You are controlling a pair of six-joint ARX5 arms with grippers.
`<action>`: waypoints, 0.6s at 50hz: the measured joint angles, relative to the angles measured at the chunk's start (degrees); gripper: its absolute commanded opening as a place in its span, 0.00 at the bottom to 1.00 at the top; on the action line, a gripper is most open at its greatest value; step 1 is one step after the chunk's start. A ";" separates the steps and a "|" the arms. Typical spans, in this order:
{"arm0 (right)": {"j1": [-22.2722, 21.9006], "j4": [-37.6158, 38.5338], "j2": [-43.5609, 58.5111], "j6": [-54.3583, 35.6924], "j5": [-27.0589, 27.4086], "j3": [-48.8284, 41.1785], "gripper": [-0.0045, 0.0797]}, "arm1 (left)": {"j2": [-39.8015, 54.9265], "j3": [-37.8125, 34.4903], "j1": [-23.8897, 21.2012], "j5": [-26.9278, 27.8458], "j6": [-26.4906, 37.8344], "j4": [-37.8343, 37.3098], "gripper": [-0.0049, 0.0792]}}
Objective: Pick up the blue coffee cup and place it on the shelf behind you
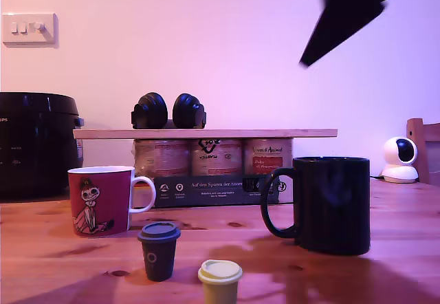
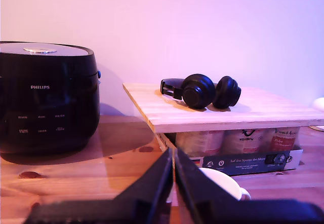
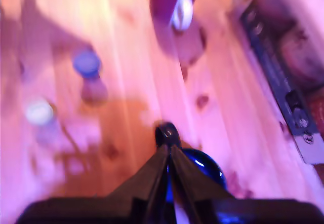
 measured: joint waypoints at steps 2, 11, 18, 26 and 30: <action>1.01 -0.33 1.16 -1.09 2.73 0.98 0.04 | 0.00 0.00 0.00 -0.02 -0.31 0.00 0.03; 5.01 -0.55 5.31 -4.66 9.60 2.80 0.04 | 0.00 0.00 0.00 -0.02 -0.52 0.00 0.03; 7.30 -1.31 8.72 -5.07 14.38 2.80 0.04 | 0.00 0.00 0.00 -0.02 -0.52 -0.09 0.03; 9.29 -1.27 11.91 -6.38 19.47 2.80 0.20 | 0.00 0.00 0.00 -0.02 -0.52 -1.27 0.03; 10.27 -0.57 12.15 -6.43 19.52 2.80 0.45 | 0.00 0.00 0.00 -0.02 -0.52 -1.29 0.03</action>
